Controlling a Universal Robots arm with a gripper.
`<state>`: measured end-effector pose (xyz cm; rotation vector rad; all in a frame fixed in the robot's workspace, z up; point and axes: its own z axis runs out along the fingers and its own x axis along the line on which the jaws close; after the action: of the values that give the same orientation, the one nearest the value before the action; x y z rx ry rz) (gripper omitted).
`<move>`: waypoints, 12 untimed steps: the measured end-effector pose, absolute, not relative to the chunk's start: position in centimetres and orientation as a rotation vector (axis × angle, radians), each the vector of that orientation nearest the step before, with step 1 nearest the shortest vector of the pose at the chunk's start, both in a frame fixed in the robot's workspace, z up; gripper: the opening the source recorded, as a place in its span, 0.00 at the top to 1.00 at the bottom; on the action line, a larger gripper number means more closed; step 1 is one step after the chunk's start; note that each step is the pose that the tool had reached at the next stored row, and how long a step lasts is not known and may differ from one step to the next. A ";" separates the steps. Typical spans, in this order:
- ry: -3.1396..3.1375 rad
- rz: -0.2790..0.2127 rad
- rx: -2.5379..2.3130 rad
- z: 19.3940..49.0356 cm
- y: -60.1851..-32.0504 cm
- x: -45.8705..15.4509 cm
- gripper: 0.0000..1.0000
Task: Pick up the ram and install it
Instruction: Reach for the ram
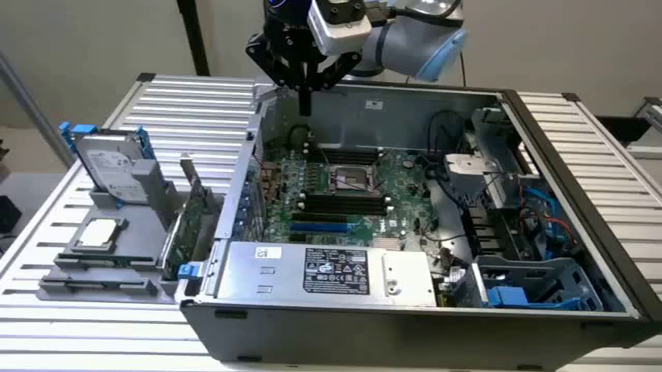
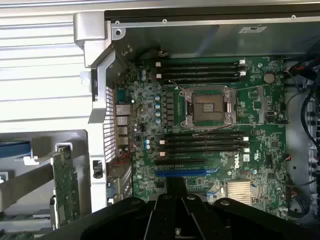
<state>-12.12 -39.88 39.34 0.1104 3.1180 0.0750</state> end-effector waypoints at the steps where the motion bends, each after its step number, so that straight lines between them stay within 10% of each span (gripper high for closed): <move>1: 3.118 0.075 0.110 39.3 -39.9 -12.1 1.00; 12: 3.118 0.075 0.110 39.3 -39.9 -12.1 1.00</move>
<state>-12.12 -39.88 39.34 0.1105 3.1180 0.0751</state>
